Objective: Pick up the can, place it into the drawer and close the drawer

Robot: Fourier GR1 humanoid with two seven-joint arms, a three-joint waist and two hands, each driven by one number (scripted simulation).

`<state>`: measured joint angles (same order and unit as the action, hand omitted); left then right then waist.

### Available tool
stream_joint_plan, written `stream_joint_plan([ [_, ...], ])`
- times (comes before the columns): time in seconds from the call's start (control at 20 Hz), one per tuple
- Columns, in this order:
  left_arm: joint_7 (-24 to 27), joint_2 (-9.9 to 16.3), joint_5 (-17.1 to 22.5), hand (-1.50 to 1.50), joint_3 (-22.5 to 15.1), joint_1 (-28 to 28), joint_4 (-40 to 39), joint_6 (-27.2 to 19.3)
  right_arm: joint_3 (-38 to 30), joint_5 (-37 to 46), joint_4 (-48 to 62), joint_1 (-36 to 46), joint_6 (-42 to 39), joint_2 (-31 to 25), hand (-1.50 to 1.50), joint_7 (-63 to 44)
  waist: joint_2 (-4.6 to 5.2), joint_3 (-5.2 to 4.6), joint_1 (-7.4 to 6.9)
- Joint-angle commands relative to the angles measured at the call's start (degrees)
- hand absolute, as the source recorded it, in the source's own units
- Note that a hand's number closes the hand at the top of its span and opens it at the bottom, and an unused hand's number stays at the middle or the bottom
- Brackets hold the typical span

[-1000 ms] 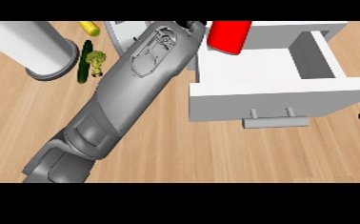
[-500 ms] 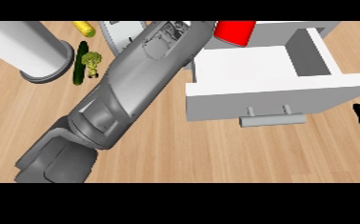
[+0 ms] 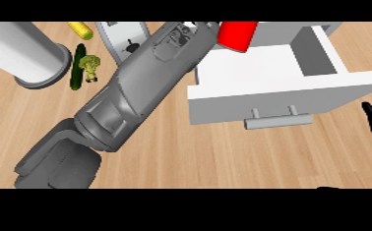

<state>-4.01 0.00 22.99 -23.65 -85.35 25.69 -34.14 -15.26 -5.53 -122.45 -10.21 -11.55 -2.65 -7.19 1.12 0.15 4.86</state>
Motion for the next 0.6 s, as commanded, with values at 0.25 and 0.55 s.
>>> stream_joint_plan([
  [0.25,4.36,0.00,2.75,1.50,-4.67,1.08,-4.85,-0.92,1.02,0.29,-0.32,2.86,0.66,-0.15,-1.50,-1.27,0.53,0.01,1.61],
  [0.55,5.49,0.00,3.08,1.50,-9.14,1.13,-5.17,-2.92,1.26,0.87,2.14,3.71,0.48,-0.18,-1.50,0.00,0.53,0.05,2.19],
])
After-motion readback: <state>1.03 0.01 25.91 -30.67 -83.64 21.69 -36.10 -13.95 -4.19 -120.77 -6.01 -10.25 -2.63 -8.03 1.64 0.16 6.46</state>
